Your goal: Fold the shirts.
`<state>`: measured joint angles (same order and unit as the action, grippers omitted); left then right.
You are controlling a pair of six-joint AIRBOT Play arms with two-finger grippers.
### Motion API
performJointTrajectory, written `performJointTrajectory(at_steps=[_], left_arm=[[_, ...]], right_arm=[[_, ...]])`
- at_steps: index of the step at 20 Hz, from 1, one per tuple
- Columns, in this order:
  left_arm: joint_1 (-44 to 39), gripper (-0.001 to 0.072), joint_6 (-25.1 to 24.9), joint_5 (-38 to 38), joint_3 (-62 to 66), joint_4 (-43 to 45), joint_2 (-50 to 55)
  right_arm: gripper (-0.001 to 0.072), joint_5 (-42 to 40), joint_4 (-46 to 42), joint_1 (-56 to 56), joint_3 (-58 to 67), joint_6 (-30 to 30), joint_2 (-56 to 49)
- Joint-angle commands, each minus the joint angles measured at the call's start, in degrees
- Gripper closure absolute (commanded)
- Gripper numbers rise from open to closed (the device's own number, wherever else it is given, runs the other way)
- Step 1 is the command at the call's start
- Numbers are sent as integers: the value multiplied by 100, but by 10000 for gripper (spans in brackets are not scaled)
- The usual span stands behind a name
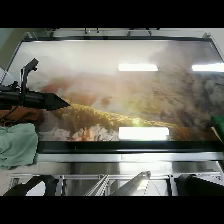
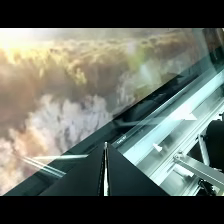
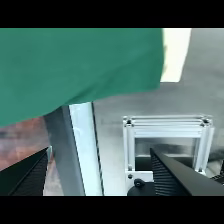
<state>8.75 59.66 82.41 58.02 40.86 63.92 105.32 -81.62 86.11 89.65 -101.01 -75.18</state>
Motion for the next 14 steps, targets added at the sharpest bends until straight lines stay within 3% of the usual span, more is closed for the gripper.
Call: performJointTrajectory(at_steps=[1,2,3,5,9,12,14], left_arm=[[-4,692,-15,-103,-2,-2,-4],[-2,693,-15,-142,-2,-7,-4],[-2,692,-15,-157,0,-44,-7],[-4,693,-20,-153,0,-280,-7],[-4,703,-31,-199,9,-651,-7],[-55,704,-26,-173,-94,-656,-181],[-225,704,-26,-400,-645,-649,-745]], right_arm=[[137,-28,501,-136,-22,-258,-11],[523,-63,909,-243,-24,-249,-35],[676,-186,1351,-417,-26,-247,-55],[696,-466,1954,-1023,-26,-63,-48],[698,-804,1803,-3206,-640,94,162],[698,-2288,1991,-5112,-2409,83,905],[699,-3209,2476,-6339,-3801,479,1613]])
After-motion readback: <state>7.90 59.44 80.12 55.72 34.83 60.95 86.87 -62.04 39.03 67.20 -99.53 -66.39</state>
